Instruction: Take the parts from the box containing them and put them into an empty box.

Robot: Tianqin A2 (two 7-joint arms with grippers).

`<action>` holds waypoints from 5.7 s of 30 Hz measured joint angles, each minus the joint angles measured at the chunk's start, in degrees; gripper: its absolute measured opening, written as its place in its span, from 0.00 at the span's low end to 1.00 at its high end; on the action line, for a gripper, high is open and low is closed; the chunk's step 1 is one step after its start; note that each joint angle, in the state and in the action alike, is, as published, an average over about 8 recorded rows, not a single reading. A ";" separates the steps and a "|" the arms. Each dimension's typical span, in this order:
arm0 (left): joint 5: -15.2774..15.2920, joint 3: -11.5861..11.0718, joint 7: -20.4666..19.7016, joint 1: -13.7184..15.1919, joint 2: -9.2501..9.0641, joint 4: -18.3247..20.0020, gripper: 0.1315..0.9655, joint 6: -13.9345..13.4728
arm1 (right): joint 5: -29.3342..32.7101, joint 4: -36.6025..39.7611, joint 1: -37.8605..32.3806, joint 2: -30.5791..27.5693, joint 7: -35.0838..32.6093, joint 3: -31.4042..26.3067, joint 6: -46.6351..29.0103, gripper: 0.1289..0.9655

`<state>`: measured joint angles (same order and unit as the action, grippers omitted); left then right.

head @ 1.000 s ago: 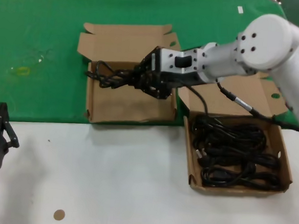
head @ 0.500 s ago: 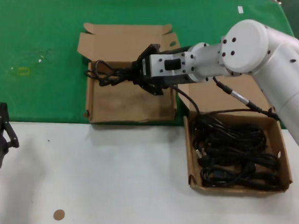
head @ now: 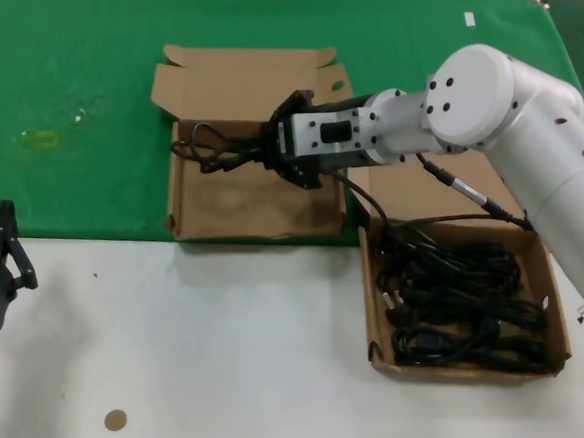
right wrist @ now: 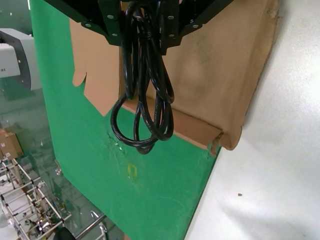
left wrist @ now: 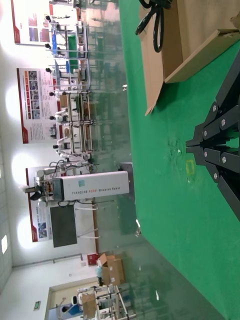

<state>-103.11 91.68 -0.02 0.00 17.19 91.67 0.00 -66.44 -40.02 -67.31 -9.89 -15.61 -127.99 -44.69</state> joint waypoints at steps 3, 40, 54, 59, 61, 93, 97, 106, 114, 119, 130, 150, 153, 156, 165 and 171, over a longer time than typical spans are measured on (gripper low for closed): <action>0.00 0.00 0.00 0.00 0.00 0.00 0.02 0.00 | -0.14 1.05 -0.27 0.35 -0.84 0.05 0.41 0.15; 0.00 0.00 0.00 0.00 0.00 0.00 0.05 0.00 | -1.23 -5.97 2.99 -1.81 1.70 1.84 1.26 0.84; 0.00 0.00 0.00 0.00 0.00 0.00 0.19 0.00 | -7.60 -14.17 14.54 -2.79 4.19 8.03 9.04 0.97; -0.01 0.00 0.00 0.00 0.00 0.00 0.29 0.00 | -10.04 -17.31 18.96 -3.17 5.15 10.40 12.03 1.00; -0.01 0.00 0.00 0.00 0.00 0.00 0.34 0.00 | -11.02 -18.57 20.74 -3.32 5.53 11.35 13.25 1.00; -0.01 0.00 0.05 0.00 0.00 0.00 0.97 0.00 | -26.73 -38.81 49.23 -5.76 11.70 26.63 32.48 1.00; -0.02 0.00 0.03 0.00 0.00 0.00 0.97 0.00 | -28.71 -41.39 52.87 -6.07 12.48 28.57 34.91 1.00; -0.02 0.00 0.02 0.00 0.00 0.00 1.00 0.00 | -33.14 -47.07 60.86 -6.75 14.21 32.86 40.33 1.00; -0.02 0.00 0.02 0.00 0.00 0.00 1.00 0.00 | -35.38 -49.96 64.92 -7.10 15.10 35.04 43.08 1.00; -0.02 0.00 0.02 0.00 0.00 0.00 1.00 0.00 | -35.46 -50.06 65.06 -7.11 15.13 35.11 43.17 1.00; -0.02 0.00 0.02 0.00 0.00 0.00 1.00 0.00 | -35.46 -50.06 65.07 -7.11 15.13 35.11 43.18 1.00; -0.02 0.00 0.02 0.00 0.00 0.00 1.00 0.00 | -35.46 -50.06 65.07 -7.11 15.13 35.11 43.18 1.00; -0.02 0.00 0.02 0.00 0.00 0.00 1.00 0.00 | -35.46 -50.06 65.07 -7.11 15.13 35.11 43.18 1.00; -0.02 0.00 0.02 0.00 0.00 0.00 1.00 0.00 | -35.46 -50.06 65.07 -7.11 15.13 35.11 43.18 1.00; -0.02 0.00 0.02 0.00 0.00 0.00 1.00 0.00 | -35.46 -50.06 65.07 -7.11 15.13 35.11 43.18 1.00; -0.02 0.00 0.02 0.00 0.00 0.00 1.00 0.00 | -35.46 -50.06 65.07 -7.11 15.13 35.11 43.18 1.00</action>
<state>-103.13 91.67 0.00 0.00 17.19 91.67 0.00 -101.90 -90.08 -2.24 -17.00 -0.48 -92.88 -1.51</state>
